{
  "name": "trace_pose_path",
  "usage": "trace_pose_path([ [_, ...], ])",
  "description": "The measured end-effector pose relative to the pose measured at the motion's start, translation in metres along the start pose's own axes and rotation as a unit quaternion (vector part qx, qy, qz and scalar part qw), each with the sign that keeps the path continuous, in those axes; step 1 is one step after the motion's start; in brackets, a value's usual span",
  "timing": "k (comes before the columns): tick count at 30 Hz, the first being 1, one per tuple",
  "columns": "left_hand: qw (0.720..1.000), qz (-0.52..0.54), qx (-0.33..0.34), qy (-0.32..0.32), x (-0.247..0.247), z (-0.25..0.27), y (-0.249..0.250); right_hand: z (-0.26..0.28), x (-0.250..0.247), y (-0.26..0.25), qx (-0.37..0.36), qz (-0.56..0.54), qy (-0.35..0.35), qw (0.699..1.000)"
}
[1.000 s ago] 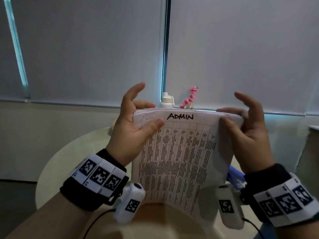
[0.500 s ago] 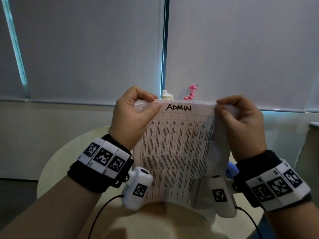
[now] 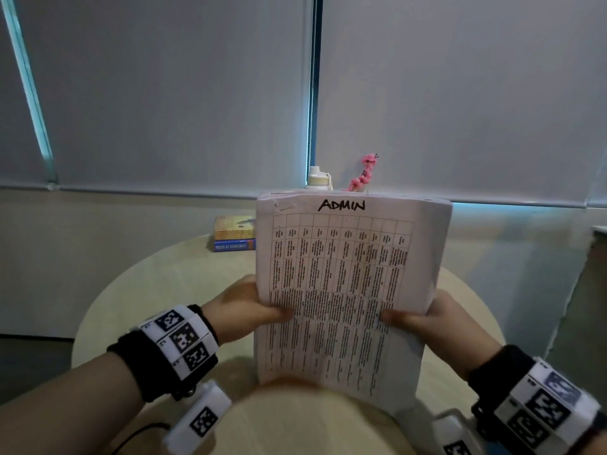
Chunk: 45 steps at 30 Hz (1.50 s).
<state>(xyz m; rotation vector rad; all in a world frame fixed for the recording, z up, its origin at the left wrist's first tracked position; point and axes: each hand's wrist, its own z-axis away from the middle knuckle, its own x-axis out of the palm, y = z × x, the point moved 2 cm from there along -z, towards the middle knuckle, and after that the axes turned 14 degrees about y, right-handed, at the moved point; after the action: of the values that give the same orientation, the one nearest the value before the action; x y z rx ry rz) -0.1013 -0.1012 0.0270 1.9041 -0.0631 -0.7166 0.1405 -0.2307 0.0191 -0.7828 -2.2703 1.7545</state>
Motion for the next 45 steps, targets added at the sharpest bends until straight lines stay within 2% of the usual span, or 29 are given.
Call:
trace_pose_path([
  [2, 0.996, -0.033, -0.035, -0.07, 0.004, 0.004, -0.014, 0.0, -0.004, 0.017, 0.067, 0.084, -0.078, 0.991],
  [4, 0.992, -0.053, -0.069, -0.096, 0.006, 0.004, -0.025, -0.003, -0.007, 0.029, 0.128, 0.165, -0.118, 0.971],
  [7, 0.991, -0.074, -0.086, -0.065, 0.006, -0.009, -0.03, -0.019, -0.006, 0.034, 0.154, 0.23, -0.096, 0.956],
  [10, 0.99, -0.111, -0.089, -0.019, 0.001, -0.03, -0.035, -0.043, 0.003, 0.031, 0.149, 0.235, -0.062, 0.958],
  [14, 0.976, -0.177, -0.129, -0.004, -0.003, -0.061, -0.05, -0.073, 0.021, 0.033, 0.163, 0.258, -0.019, 0.952],
  [17, 0.959, -0.248, -0.139, -0.02, 0.001, -0.08, -0.059, -0.089, 0.036, 0.041, 0.158, 0.385, -0.045, 0.908],
  [19, 0.945, -0.289, -0.152, -0.032, 0.007, -0.088, -0.066, -0.095, 0.043, 0.047, 0.16, 0.432, -0.072, 0.884],
  [24, 0.915, -0.367, -0.16, -0.058, 0.018, -0.1, -0.085, -0.109, 0.05, 0.063, 0.207, 0.44, -0.076, 0.871],
  [29, 0.901, -0.395, -0.169, -0.06, 0.017, -0.111, -0.094, -0.119, 0.055, 0.068, 0.241, 0.422, -0.085, 0.87],
  [35, 0.891, -0.416, -0.18, -0.036, 0.016, -0.125, -0.102, -0.135, 0.063, 0.078, 0.193, 0.51, -0.123, 0.829],
  [37, 0.888, -0.42, -0.181, -0.036, 0.017, -0.127, -0.103, -0.137, 0.057, 0.075, 0.205, 0.487, -0.11, 0.842],
  [39, 0.889, -0.418, -0.183, -0.028, 0.016, -0.126, -0.103, -0.139, 0.04, 0.067, 0.182, 0.51, -0.088, 0.836],
  [42, 0.885, -0.427, -0.188, -0.01, 0.01, -0.121, -0.103, -0.139, -0.005, 0.055, 0.103, 0.603, -0.024, 0.79],
  [45, 0.889, -0.415, -0.195, -0.012, 0.005, -0.113, -0.102, -0.126, -0.044, 0.057, 0.123, 0.665, -0.026, 0.736],
])
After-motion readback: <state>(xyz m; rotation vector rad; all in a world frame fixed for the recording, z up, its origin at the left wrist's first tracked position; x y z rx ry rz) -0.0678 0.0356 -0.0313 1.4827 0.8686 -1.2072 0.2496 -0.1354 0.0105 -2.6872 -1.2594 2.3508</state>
